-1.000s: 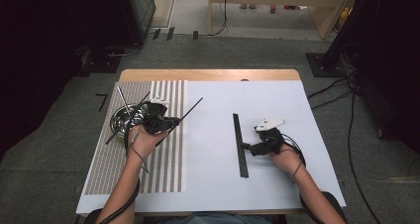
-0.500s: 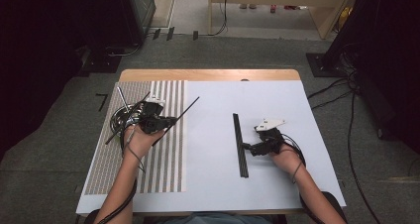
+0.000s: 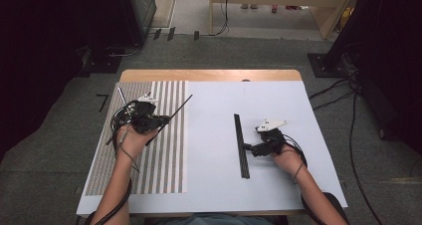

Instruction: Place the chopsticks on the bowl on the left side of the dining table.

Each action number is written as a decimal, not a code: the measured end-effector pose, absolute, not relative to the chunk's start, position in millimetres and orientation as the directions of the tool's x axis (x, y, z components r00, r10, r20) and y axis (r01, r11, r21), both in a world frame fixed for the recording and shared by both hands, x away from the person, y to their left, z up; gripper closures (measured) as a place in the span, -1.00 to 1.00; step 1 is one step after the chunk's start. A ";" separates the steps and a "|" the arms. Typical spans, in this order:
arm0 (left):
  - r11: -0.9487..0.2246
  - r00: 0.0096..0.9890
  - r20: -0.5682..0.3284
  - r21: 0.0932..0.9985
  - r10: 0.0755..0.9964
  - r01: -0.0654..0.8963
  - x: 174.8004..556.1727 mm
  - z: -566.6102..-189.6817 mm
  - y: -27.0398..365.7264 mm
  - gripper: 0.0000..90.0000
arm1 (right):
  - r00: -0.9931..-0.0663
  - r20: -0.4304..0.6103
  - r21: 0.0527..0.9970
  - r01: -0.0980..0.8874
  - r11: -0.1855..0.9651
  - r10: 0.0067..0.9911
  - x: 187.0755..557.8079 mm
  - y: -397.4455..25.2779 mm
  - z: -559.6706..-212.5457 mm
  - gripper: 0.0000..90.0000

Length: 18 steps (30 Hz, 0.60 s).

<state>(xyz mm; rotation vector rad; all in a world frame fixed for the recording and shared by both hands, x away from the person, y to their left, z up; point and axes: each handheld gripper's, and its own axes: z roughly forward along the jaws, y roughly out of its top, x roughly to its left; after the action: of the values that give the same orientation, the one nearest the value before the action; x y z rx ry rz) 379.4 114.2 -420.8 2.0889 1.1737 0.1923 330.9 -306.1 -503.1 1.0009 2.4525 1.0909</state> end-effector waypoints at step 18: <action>-0.310 0.554 -0.203 0.653 0.807 0.691 376.5 -417.3 133.8 0.95 | -0.723 0.026 0.736 0.482 0.477 0.691 331.0 -306.1 -503.1 -0.66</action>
<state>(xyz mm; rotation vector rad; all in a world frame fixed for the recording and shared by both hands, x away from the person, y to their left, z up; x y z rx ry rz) 376.5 133.8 -417.3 2.0775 1.1999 0.2085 331.0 -306.1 -503.1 0.9991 2.4521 1.0908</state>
